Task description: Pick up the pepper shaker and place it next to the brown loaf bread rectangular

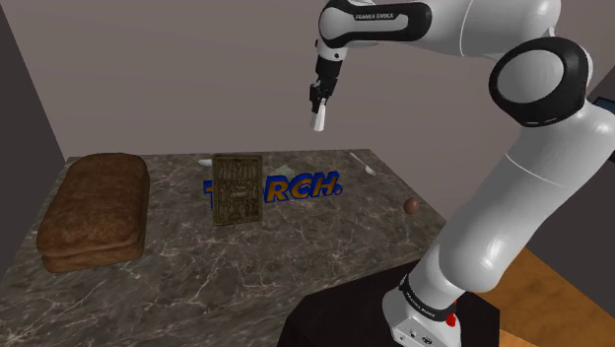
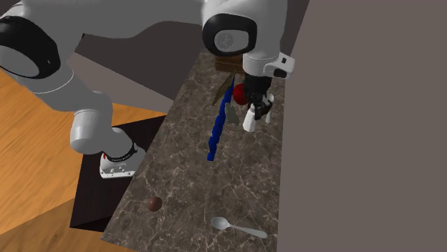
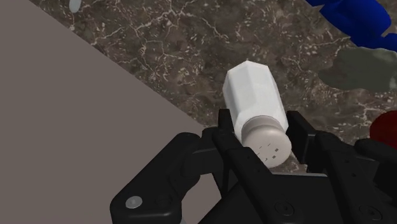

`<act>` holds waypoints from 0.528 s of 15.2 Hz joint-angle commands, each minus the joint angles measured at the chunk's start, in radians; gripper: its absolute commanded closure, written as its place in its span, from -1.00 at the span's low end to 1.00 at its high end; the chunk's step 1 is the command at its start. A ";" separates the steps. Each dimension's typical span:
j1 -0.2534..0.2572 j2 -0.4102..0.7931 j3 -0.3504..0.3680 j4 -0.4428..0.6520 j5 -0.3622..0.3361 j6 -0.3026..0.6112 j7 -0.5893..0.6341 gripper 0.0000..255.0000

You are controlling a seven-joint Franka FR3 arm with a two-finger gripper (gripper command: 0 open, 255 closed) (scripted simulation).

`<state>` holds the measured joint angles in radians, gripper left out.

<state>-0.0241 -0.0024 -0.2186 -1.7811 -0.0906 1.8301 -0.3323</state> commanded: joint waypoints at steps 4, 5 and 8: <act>0.059 -0.048 0.063 -0.050 -0.014 -0.009 0.126 1.00; 0.070 -0.053 0.076 -0.055 -0.015 -0.011 0.151 1.00; 0.104 -0.062 0.114 -0.064 -0.016 -0.018 0.222 1.00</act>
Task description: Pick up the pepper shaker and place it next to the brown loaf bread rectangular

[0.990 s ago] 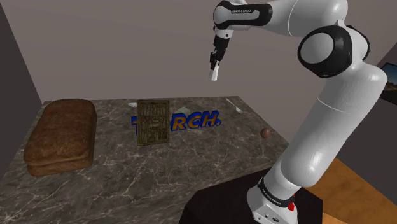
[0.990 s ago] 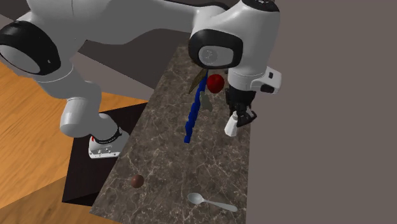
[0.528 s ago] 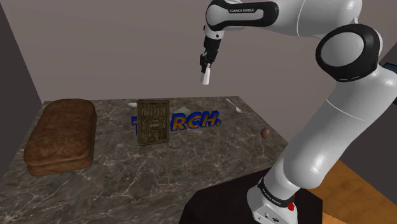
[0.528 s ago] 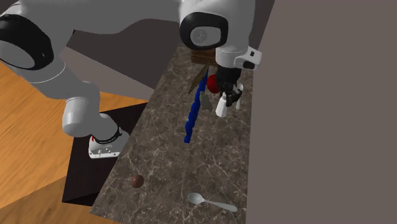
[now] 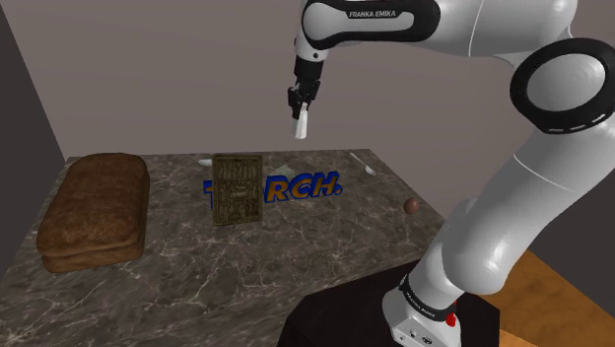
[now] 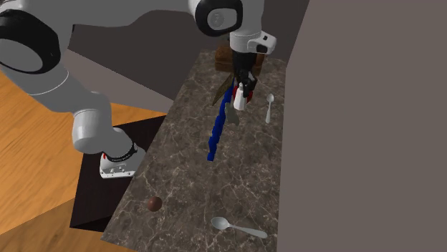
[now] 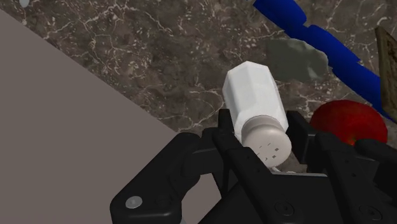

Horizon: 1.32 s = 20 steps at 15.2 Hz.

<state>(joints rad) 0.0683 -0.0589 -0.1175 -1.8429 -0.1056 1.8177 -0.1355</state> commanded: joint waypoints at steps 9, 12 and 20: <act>0.112 0.021 0.126 0.033 0.002 -0.036 0.237 1.00; 0.146 0.048 0.162 0.066 0.002 -0.049 0.305 1.00; 0.240 0.162 0.249 0.212 -0.010 -0.100 0.485 1.00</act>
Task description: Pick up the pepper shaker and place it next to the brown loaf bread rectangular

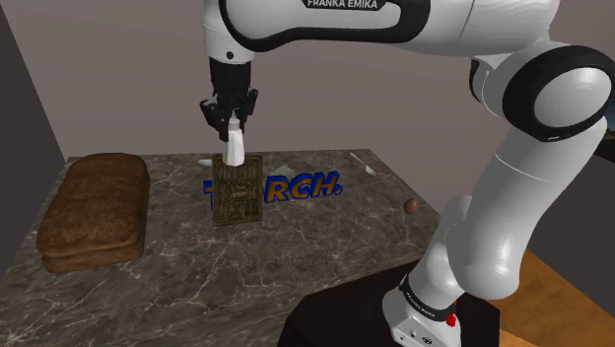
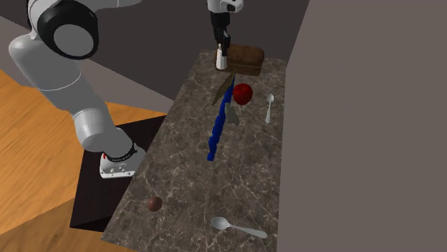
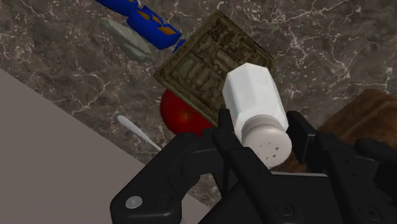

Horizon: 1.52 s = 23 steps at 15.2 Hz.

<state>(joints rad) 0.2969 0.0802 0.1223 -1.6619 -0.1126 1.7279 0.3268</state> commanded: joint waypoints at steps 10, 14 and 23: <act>0.158 0.266 0.088 0.364 -0.054 -0.128 0.226 1.00; 0.215 0.369 0.100 0.505 -0.076 -0.173 0.280 1.00; 0.201 0.345 0.100 0.346 -0.073 -0.039 0.293 1.00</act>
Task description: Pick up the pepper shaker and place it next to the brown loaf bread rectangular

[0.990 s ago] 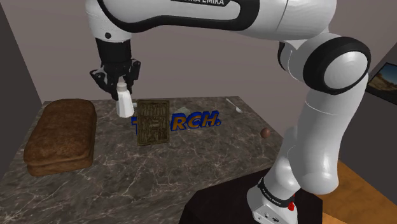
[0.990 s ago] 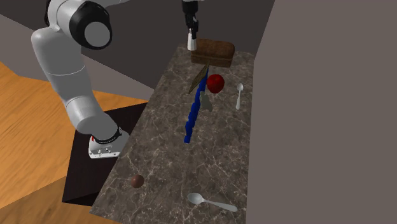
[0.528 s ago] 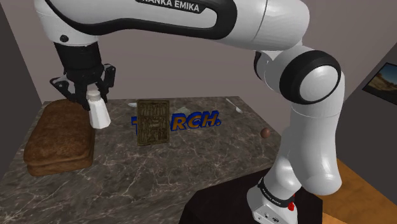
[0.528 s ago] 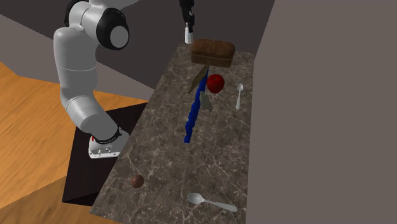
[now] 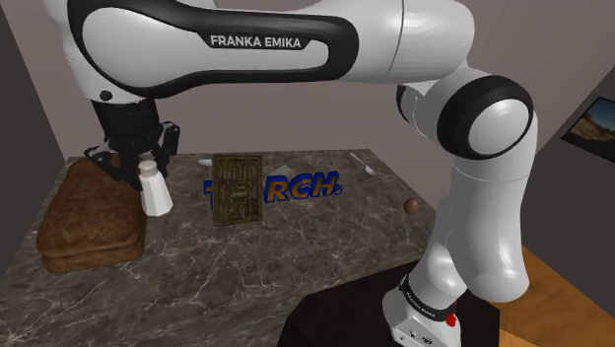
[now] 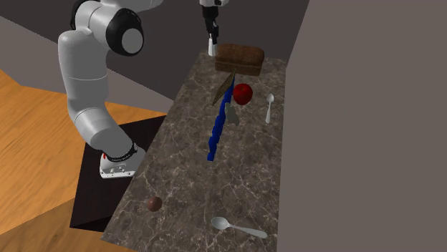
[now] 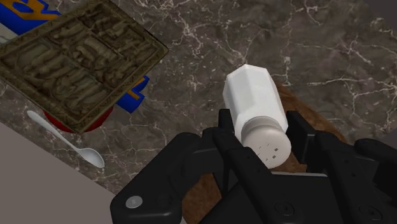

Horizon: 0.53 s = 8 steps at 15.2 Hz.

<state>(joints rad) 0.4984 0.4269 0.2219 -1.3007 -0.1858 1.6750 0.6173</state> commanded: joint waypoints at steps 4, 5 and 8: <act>-0.004 -0.003 -0.001 -0.071 -0.001 0.068 0.008 1.00; -0.005 -0.003 -0.001 -0.084 -0.001 0.081 0.010 1.00; -0.007 -0.001 -0.002 -0.121 -0.003 0.120 0.014 1.00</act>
<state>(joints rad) 0.4931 0.4278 0.2204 -1.4040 -0.1887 1.7781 0.6304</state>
